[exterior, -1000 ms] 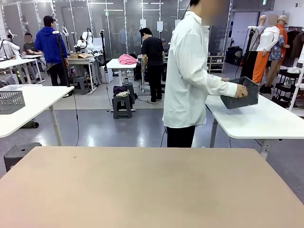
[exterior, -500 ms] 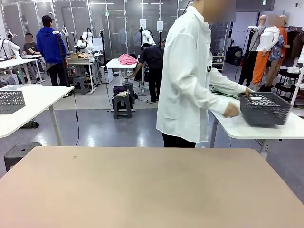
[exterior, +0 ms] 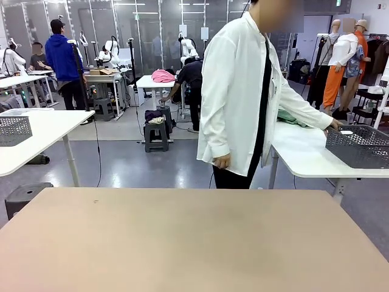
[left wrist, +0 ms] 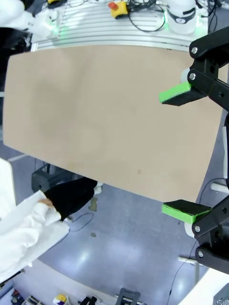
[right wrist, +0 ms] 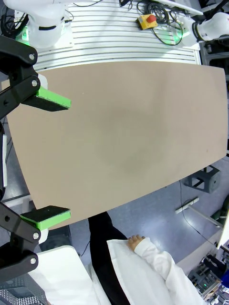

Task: Fold the towels and place them in the basket.
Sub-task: When a person lays out a Towel with hook on the table, fold it in half twice.

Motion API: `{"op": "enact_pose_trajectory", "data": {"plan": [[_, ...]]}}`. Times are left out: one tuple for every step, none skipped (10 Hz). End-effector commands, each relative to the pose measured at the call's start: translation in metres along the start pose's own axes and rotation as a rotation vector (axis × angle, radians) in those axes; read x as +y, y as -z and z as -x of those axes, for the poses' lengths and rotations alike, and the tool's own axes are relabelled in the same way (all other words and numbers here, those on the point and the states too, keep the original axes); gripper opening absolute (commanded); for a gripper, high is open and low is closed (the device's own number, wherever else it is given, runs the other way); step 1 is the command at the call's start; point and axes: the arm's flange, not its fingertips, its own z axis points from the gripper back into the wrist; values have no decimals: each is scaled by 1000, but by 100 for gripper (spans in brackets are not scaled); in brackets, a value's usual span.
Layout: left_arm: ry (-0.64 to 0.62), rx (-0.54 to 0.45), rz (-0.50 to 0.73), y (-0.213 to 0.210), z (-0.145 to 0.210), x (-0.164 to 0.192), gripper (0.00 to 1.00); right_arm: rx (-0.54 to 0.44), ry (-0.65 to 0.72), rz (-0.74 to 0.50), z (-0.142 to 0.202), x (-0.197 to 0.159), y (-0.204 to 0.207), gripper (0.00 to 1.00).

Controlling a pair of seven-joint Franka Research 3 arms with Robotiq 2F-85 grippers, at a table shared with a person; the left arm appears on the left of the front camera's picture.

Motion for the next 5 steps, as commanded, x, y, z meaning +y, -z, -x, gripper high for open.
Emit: {"op": "enact_pose_trajectory", "data": {"plan": [[29, 38, 49, 2, 1, 1, 100, -11, -3, 1, -2, 0, 0, 100], [29, 41, 49, 3, 1, 0, 100, -11, -3, 1, -2, 0, 0, 100], [31, 60, 43, 4, 1, -2, 100, -11, -3, 1, -2, 0, 0, 100], [1, 17, 28, 6, 2, 0, 100, -11, -3, 1, -2, 0, 0, 100], [1, 17, 28, 6, 2, 0, 100, -11, -3, 1, -2, 0, 0, 100]]}}
